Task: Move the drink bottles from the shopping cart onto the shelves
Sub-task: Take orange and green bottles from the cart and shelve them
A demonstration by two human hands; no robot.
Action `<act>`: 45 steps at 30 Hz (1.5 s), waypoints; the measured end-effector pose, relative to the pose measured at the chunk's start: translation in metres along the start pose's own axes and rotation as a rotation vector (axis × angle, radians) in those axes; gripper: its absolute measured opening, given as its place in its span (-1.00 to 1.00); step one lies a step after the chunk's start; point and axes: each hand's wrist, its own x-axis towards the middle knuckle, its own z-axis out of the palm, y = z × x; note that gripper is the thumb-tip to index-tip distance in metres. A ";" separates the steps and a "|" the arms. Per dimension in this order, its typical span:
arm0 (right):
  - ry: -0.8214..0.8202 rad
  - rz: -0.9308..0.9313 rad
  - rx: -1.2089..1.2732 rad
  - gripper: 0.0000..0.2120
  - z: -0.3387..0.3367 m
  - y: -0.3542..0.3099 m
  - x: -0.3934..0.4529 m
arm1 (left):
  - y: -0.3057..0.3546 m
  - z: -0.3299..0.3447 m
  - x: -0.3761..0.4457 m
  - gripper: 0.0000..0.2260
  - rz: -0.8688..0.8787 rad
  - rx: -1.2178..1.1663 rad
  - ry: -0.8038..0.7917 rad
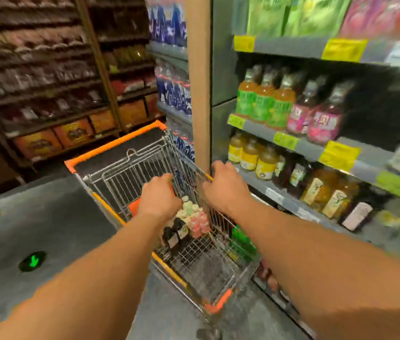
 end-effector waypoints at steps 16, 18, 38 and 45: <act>0.378 0.370 -0.123 -0.62 -0.316 0.150 -0.272 | 0.326 -0.041 -0.223 -0.51 0.655 -0.110 -0.041; 0.431 0.425 -0.139 -0.65 -0.351 0.174 -0.320 | 0.370 -0.033 -0.263 -0.50 0.758 -0.099 -0.070; 0.894 1.065 -0.379 -0.60 -0.528 0.285 -0.658 | 0.646 0.031 -0.570 -0.61 1.440 -0.233 -0.379; 0.944 1.216 -0.424 -0.51 -0.566 0.328 -0.763 | 0.713 0.062 -0.681 -0.51 1.588 -0.242 -0.415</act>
